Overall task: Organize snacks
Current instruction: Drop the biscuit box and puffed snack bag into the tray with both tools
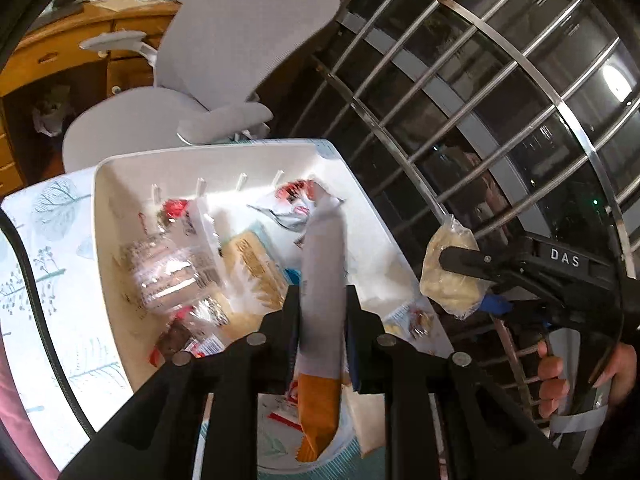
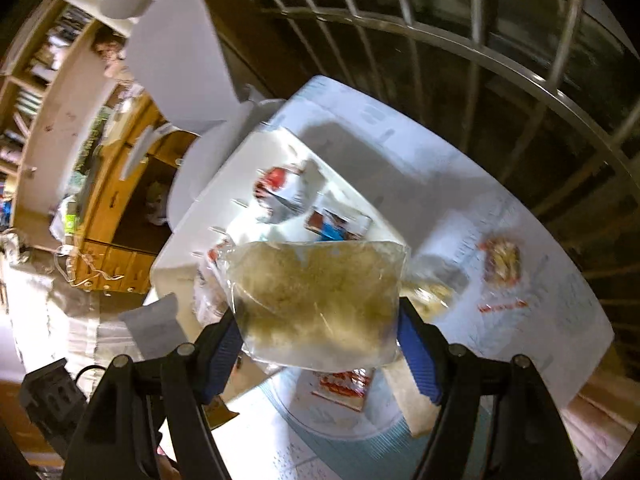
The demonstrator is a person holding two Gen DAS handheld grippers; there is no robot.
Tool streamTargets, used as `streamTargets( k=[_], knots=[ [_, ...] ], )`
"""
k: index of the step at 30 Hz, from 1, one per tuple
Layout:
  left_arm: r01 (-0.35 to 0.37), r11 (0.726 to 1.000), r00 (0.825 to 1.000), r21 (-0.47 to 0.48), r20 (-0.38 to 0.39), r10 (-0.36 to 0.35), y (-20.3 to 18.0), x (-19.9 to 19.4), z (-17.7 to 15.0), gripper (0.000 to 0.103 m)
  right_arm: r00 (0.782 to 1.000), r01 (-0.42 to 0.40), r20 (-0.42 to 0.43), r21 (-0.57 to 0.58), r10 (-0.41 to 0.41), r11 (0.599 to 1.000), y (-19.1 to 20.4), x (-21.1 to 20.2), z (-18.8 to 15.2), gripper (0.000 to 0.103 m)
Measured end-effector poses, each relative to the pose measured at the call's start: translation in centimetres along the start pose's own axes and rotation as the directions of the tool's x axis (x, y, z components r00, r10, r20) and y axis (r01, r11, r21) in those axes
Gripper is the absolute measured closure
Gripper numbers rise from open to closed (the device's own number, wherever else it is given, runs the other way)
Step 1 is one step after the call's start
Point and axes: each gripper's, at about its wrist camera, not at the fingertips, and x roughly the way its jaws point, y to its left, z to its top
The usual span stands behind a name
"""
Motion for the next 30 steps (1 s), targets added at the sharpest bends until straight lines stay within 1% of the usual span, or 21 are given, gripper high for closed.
streamTargets(
  k=[1, 2, 3, 4, 8, 12, 15, 17, 26, 30],
  knots=[
    [-0.006, 1.000, 1.000, -0.004, 0.009, 0.006, 0.1, 0.1, 0.0, 0.066, 1.000, -0.005, -0.008, -0.012, 0.005, 1.000, 0.1, 0.4, 0.1, 0.028],
    [-0.006, 1.000, 1.000, -0.014, 0.007, 0.006, 0.2, 0.2, -0.1, 0.046, 1.000, -0.002, -0.023, -0.030, 0.002, 1.000, 0.2, 0.8, 0.2, 0.026],
    [-0.009, 1.000, 1.000, -0.023, -0.002, 0.009, 0.3, 0.4, -0.1, 0.033, 0.999, 0.011, -0.035, -0.048, -0.012, 0.999, 0.3, 1.2, 0.2, 0.025],
    [-0.017, 0.999, 1.000, -0.029, -0.008, 0.016, 0.4, 0.5, -0.2, 0.031, 0.999, 0.016, -0.034, -0.052, -0.018, 0.998, 0.1, 1.3, 0.2, 0.024],
    [-0.079, 0.997, 0.995, -0.024, -0.055, 0.077, 0.5, 1.0, -1.1, 0.031, 0.999, 0.013, -0.030, -0.048, -0.014, 0.999, -0.6, 1.2, -0.2, 0.020],
    [-0.099, 0.992, 0.993, -0.079, -0.075, 0.094, 1.0, 1.0, -2.7, 0.030, 0.998, 0.021, -0.053, -0.056, -0.024, 0.998, -1.4, 1.4, -0.4, 0.020],
    [-0.133, 0.985, 0.989, -0.114, -0.075, 0.124, 0.8, 0.7, -4.1, 0.030, 0.998, 0.027, -0.057, -0.067, -0.031, 0.997, -2.5, 1.4, -0.5, 0.020],
    [-0.132, 0.981, 0.989, -0.142, -0.079, 0.122, 0.6, 0.5, -5.1, 0.030, 0.997, 0.028, -0.067, -0.077, -0.033, 0.997, -3.4, 1.5, -0.6, 0.020],
    [-0.211, 0.952, 0.975, -0.221, -0.122, 0.188, -3.3, 0.5, -9.2, 0.030, 0.992, 0.037, -0.117, -0.147, -0.054, 0.988, -8.2, 1.2, -1.0, 0.020],
    [-0.232, 0.939, 0.970, -0.253, -0.136, 0.203, -5.2, 1.2, -10.3, 0.030, 0.991, 0.047, -0.110, -0.224, -0.073, 0.973, -10.2, 0.6, -1.0, 0.020]
  ],
)
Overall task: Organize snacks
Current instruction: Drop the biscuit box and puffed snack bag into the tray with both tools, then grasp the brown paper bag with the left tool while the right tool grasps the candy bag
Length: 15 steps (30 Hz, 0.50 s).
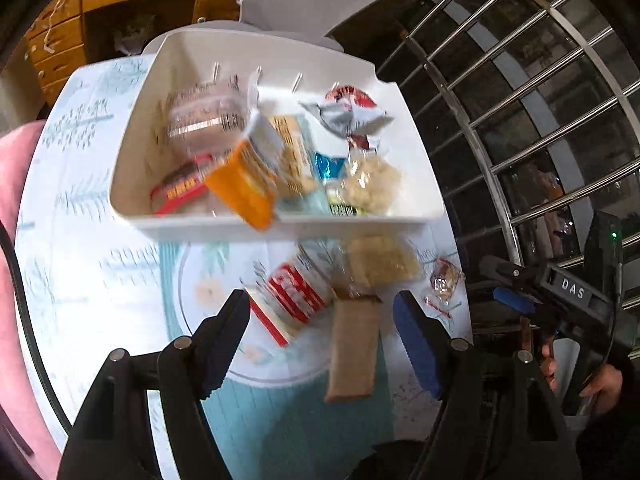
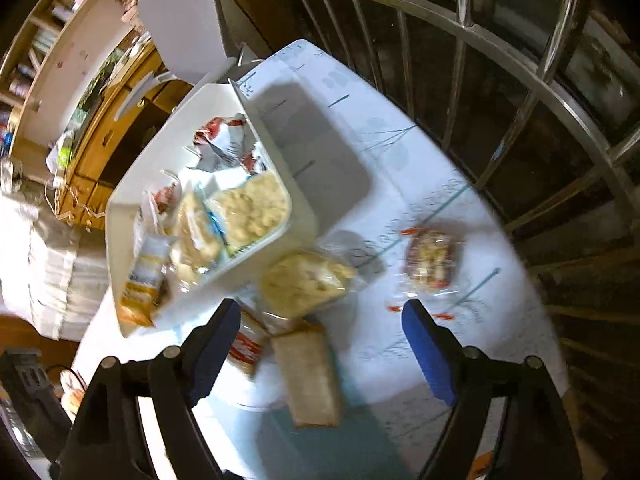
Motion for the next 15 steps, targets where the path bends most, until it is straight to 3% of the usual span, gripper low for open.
streamTargets(
  k=[5, 8, 15],
  knots=[
    [-0.027, 0.999, 1.000, -0.048, 0.002, 0.027, -2.3, 0.8, -2.3, 0.029, 1.000, 0.018, 0.011, -0.124, -0.016, 0.992, -2.3, -0.7, -0.7, 0.020],
    [-0.084, 0.994, 0.996, -0.073, 0.000, 0.084, -3.4, 1.5, -3.4, 0.021, 1.000, 0.023, 0.017, -0.195, -0.020, 0.981, -3.6, -1.0, -1.0, 0.020],
    [-0.130, 0.977, 0.991, -0.170, -0.016, 0.130, -4.3, 3.2, -5.5, 0.020, 1.000, 0.004, 0.022, -0.343, 0.003, 0.939, -6.0, -0.7, -0.7, 0.020]
  ],
)
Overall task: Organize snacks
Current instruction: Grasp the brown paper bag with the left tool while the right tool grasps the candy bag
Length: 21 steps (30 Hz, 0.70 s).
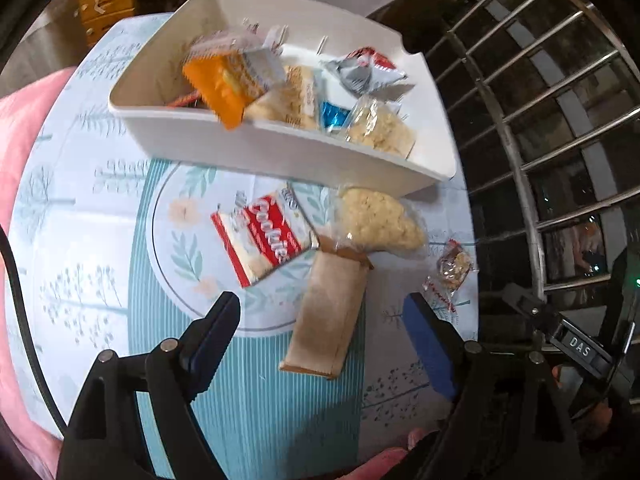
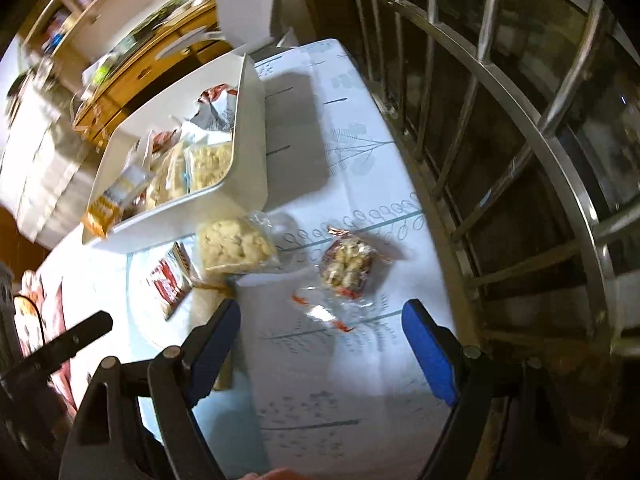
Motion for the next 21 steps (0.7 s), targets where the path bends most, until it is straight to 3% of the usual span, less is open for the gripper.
streamTargets(
  k=[6, 14, 21],
  knots=[
    [-0.078, 0.996, 0.997, -0.050, -0.031, 0.077, -0.5, 1.5, -1.5, 0.020, 0.999, -0.026, 0.036, -0.125, 0.031, 0.992, -1.5, 0.8, -0.2, 0.020],
    [-0.189, 0.971, 0.977, -0.146, -0.126, 0.171, -0.5, 4.4, -2.7, 0.020, 0.994, -0.035, 0.087, -0.305, 0.065, 0.952, -2.4, 3.1, -0.8, 0.020],
    [-0.190, 0.975, 0.969, -0.119, -0.180, 0.167, -1.5, 7.2, -2.9, 0.020, 0.990, -0.020, 0.116, -0.454, 0.082, 0.891, -2.2, 5.3, -1.7, 0.020]
  ],
)
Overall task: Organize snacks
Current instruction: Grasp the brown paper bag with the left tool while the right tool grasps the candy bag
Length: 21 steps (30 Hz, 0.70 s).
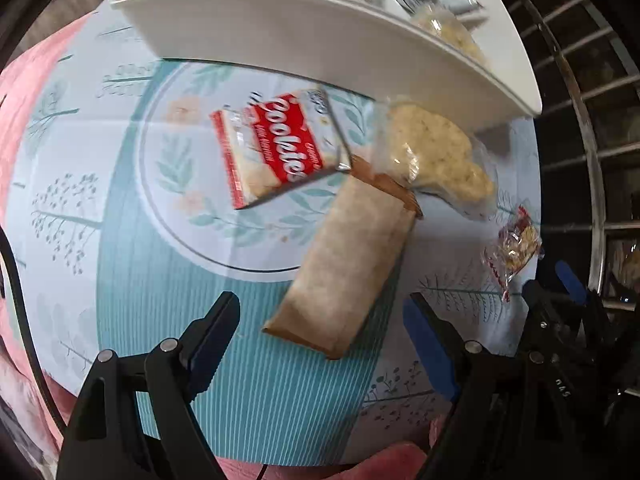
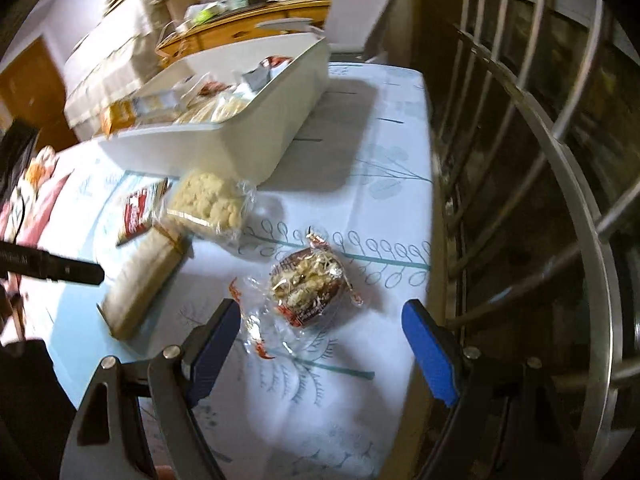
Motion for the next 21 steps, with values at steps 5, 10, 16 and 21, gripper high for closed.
streamTargets(
  k=[5, 10, 16, 21],
  knots=[
    [-0.026, 1.000, 0.998, 0.010, -0.056, 0.027, -1.2, 2.3, 0.8, 0.016, 1.000, -0.006, 0.012, -0.060, 0.007, 0.998, 0.3, 1.4, -0.5, 0.020],
    [-0.044, 0.998, 0.997, 0.032, -0.065, 0.046, -2.0, 3.8, 1.2, 0.016, 0.998, 0.011, 0.057, -0.144, -0.003, 0.990, 0.9, 2.4, -0.6, 0.020],
    [-0.090, 0.995, 0.990, 0.052, -0.100, 0.095, -3.1, 5.9, 1.6, 0.016, 0.998, -0.022, 0.054, -0.143, 0.030, 0.990, 0.8, 3.8, -0.5, 0.020],
    [-0.137, 0.988, 0.986, 0.077, -0.089, 0.143, -4.1, 6.6, 1.8, 0.019, 0.997, -0.040, 0.052, -0.160, 0.049, 0.986, 1.2, 4.2, -0.7, 0.022]
  ],
)
